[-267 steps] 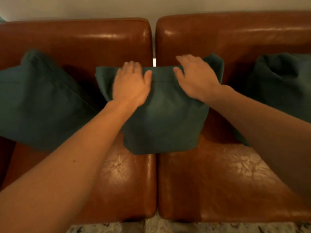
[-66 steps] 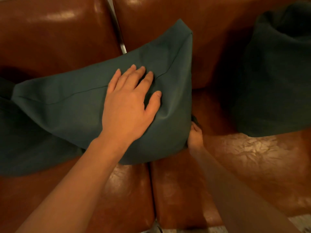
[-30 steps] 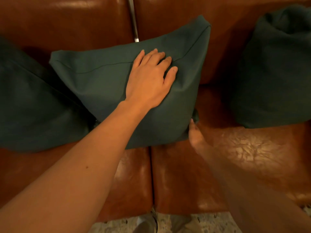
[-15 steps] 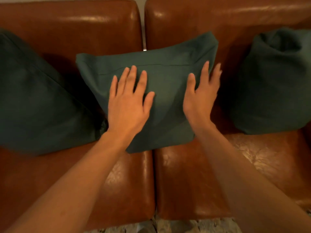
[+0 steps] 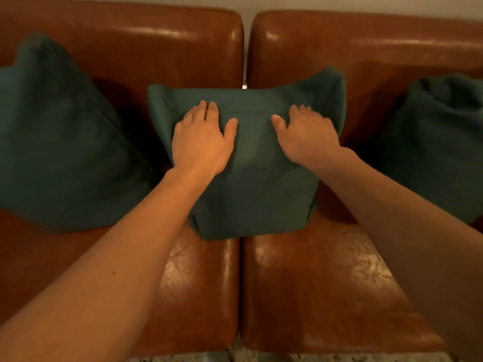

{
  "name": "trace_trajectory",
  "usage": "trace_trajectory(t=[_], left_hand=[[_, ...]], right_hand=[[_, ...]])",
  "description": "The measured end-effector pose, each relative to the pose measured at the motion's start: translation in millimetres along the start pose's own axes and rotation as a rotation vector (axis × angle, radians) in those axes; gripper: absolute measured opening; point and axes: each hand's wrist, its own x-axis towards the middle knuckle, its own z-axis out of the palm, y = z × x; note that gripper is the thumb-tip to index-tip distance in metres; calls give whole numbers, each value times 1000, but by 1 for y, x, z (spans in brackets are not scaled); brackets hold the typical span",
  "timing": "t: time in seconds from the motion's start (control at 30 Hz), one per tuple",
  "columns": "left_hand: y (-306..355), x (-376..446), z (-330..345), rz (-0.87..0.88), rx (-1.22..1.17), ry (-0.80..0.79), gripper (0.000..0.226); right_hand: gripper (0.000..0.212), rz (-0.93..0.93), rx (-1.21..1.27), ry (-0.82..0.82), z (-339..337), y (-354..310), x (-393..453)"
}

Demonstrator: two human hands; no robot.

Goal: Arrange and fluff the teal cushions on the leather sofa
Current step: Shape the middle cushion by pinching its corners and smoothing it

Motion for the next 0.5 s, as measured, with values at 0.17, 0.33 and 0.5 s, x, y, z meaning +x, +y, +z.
trace_trajectory(t=[0.17, 0.33, 0.5], left_hand=[[14, 25, -14, 106, -48, 53, 56], [-6, 40, -2, -12, 28, -148, 63], [13, 25, -20, -53, 86, 51, 61]], right_hand=[[52, -225, 179, 39, -26, -11, 25], [64, -153, 95, -251, 0, 7, 40], [58, -167, 96, 7, -6, -5, 25]])
